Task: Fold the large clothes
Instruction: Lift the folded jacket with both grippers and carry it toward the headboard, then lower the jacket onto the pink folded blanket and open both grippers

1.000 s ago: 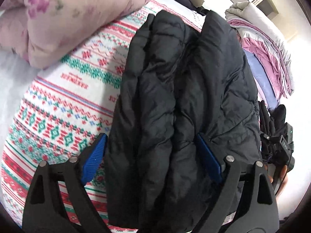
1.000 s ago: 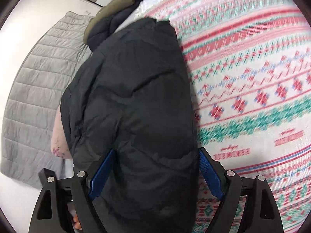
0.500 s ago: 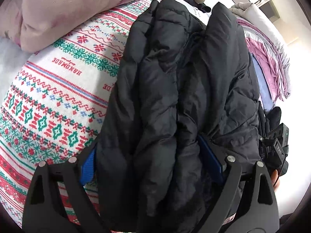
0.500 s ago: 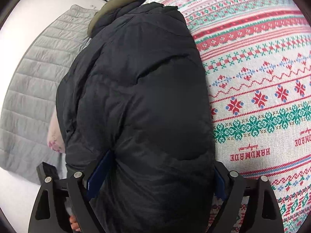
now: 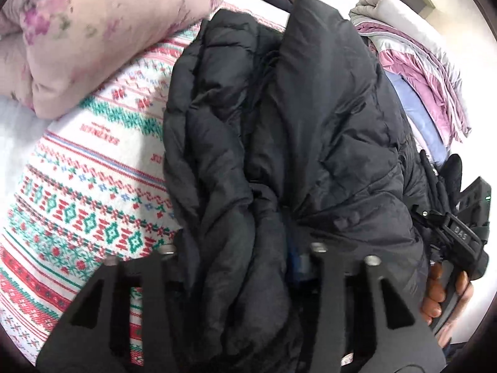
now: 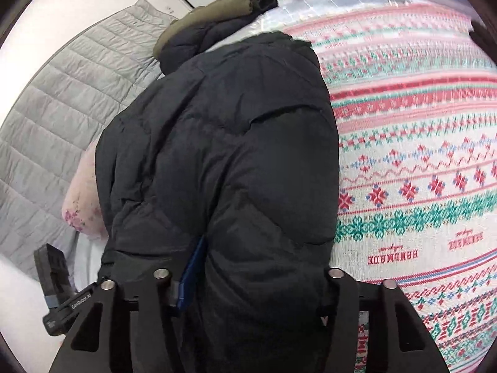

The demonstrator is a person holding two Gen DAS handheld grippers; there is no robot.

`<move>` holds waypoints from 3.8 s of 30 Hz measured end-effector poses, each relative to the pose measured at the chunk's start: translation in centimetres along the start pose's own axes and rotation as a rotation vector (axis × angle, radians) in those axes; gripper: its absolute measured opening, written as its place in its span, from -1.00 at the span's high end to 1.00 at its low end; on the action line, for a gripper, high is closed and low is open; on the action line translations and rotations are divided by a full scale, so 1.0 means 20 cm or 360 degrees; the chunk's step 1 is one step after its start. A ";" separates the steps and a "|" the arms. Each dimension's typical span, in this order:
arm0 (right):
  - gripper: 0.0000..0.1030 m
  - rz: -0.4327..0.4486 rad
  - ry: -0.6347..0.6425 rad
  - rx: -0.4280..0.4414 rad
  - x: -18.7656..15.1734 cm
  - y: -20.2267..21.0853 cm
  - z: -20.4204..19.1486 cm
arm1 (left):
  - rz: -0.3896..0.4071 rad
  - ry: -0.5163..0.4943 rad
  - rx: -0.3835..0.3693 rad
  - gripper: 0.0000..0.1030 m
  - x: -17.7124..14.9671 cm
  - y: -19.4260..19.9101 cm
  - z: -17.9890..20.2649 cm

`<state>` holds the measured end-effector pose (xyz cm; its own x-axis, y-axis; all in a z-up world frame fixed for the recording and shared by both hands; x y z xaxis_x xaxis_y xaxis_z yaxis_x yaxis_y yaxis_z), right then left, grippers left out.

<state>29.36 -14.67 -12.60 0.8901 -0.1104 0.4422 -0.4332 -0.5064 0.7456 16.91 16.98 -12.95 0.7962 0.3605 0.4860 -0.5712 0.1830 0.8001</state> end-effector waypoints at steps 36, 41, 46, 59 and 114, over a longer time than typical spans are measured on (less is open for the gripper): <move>0.58 0.0648 0.0429 -0.0553 0.04 0.47 -0.33 | 0.0516 -0.0415 0.0030 0.70 0.25 0.27 0.62; 0.59 0.0800 0.0491 -0.0548 0.11 0.56 -0.53 | 0.0668 -0.0393 -0.0035 0.71 0.40 0.45 0.57; 0.59 0.0929 0.0529 -0.0394 0.26 0.58 -0.86 | 0.0830 -0.0417 0.0027 0.71 0.69 0.72 0.41; 0.57 0.0557 0.0433 0.0507 0.48 -0.20 -1.93 | 0.0792 0.0009 0.0437 0.62 1.40 0.94 -0.92; -0.54 -0.0239 -0.0893 0.0997 0.67 -1.05 -1.22 | 0.0596 -0.0103 0.0507 -0.53 1.09 0.85 -0.71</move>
<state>46.98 15.30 -10.15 0.9418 -0.3277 -0.0747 -0.2939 -0.9107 0.2903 21.71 41.00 6.20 0.5646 0.2888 0.7732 -0.7389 -0.2404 0.6294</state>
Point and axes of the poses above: each gripper's, at about its wrist camera, not at the fingertips, and y roughly against the way its jaws point, z to its right, x to its top, the point moved 3 cm from there along -y, roughly the way its jaws point, and after that the axes turned 3 degrees about z, right-handed, at the moved point
